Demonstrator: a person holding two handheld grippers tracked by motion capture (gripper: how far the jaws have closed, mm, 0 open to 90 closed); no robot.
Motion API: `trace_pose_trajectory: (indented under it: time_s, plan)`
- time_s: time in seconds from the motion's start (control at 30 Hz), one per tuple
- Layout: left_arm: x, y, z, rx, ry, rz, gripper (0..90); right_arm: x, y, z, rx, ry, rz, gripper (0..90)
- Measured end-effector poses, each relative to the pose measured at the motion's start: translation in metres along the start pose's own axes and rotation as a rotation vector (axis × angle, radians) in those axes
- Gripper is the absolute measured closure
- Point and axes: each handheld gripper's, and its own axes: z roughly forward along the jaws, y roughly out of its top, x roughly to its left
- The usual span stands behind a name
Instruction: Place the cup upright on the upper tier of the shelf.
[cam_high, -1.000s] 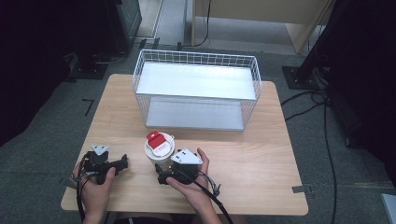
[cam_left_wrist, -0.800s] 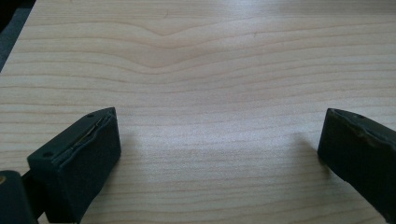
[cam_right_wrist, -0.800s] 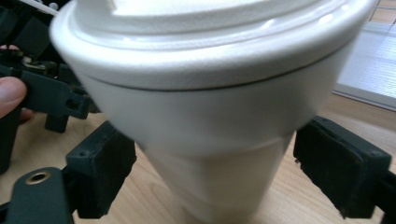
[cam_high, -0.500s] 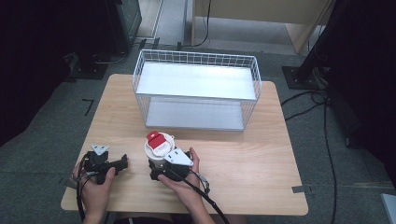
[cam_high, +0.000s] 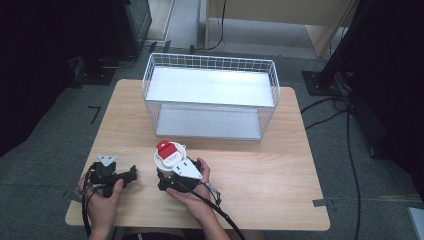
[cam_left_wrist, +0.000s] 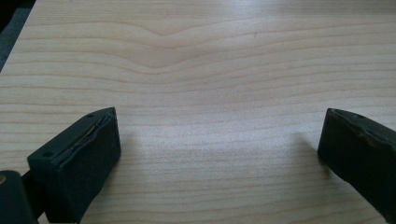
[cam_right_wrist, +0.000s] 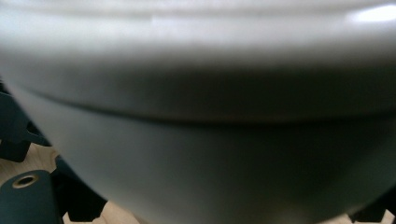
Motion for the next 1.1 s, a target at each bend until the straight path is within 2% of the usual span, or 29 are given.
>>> trace_pose_trajectory:
  time_s: [0.13,0.2,0.3,0.33,0.53,0.8,1.1]
  plan:
    - [0.000,0.000,0.000,0.002,0.000,0.002,0.0,0.002,-0.001,0.000,-0.007,-0.013,0.004,10.2]
    - [0.000,0.000,0.000,0.002,0.000,0.002,0.0,0.000,0.000,-0.001,0.000,-0.011,0.023,10.3]
    - [0.000,0.000,0.000,0.002,0.000,0.002,0.0,0.000,0.000,-0.002,-0.001,-0.023,0.005,10.3]
    - [0.000,0.000,0.000,0.002,0.000,0.002,0.0,-0.001,0.001,-0.003,-0.006,-0.026,-0.002,10.3]
    - [0.000,0.000,0.000,0.000,0.000,0.000,0.0,-0.004,0.007,-0.009,-0.052,-0.020,0.032,10.3]
    - [0.000,0.000,0.000,0.000,0.001,0.002,0.0,-0.017,0.022,-0.020,-0.093,-0.042,0.069,10.4]
    - [0.000,0.000,0.000,0.000,0.001,0.001,0.0,-0.027,0.041,-0.030,-0.139,-0.072,0.059,10.3]
